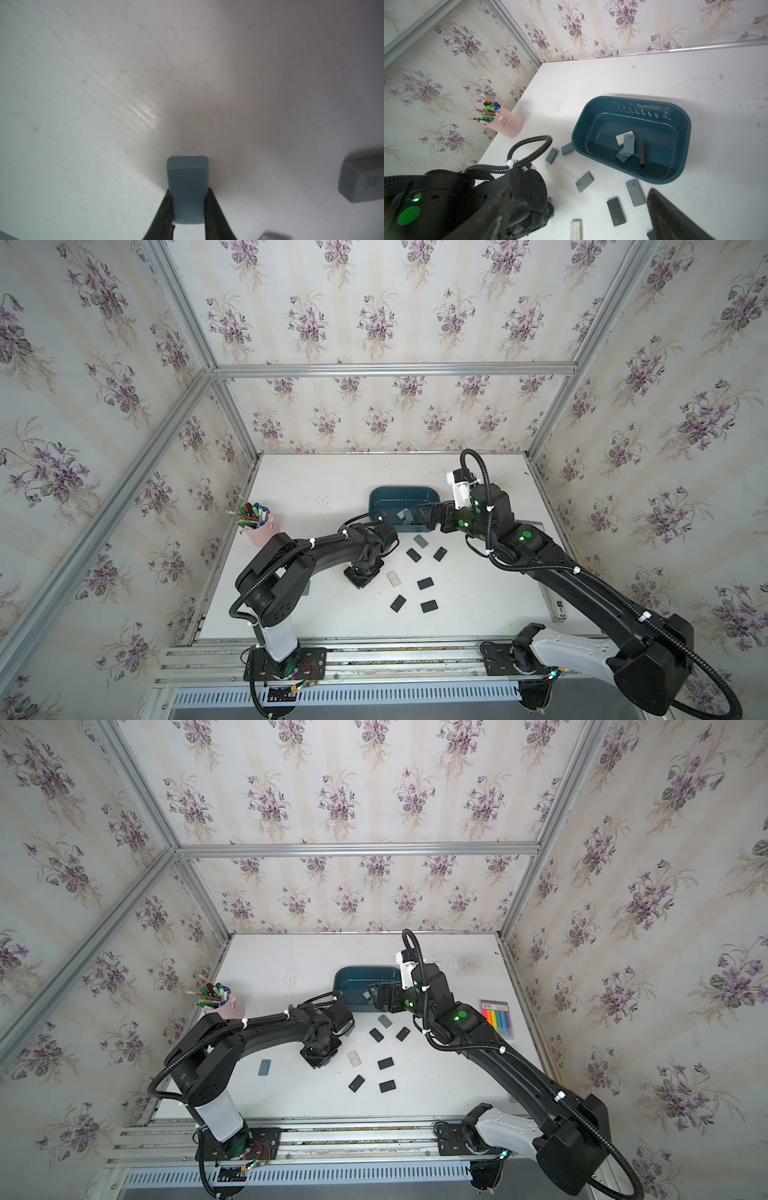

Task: Put the eraser in the storage box
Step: Pick up the eraser from the center of the board.

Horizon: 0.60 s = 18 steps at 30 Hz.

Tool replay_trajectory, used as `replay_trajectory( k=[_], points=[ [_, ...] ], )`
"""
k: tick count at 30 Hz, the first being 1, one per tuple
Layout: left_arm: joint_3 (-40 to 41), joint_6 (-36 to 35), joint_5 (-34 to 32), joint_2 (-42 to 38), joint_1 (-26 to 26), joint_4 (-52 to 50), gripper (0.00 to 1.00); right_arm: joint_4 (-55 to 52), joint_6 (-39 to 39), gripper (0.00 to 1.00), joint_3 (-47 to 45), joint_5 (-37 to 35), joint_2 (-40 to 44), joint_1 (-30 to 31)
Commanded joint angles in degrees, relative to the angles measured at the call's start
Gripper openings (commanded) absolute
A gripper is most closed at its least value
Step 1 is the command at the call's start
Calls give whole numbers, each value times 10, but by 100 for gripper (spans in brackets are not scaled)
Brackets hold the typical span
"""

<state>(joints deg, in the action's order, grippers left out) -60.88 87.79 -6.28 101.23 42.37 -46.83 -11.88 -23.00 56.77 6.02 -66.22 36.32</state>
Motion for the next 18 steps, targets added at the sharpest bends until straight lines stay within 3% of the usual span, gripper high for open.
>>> replay_trajectory(
  k=[1, 10, 18],
  points=[
    [-7, -12, -54, -14, -1, -70, 4, 3, -3, 100, 5, -4, 5, 1],
    [-101, -98, -93, -51, 1, -107, 1, -1, -3, 100, 5, -10, 20, 1],
    [-303, -246, -133, 8, 1, -122, 2, -19, 0, 100, 11, -20, 50, 1]
  ],
)
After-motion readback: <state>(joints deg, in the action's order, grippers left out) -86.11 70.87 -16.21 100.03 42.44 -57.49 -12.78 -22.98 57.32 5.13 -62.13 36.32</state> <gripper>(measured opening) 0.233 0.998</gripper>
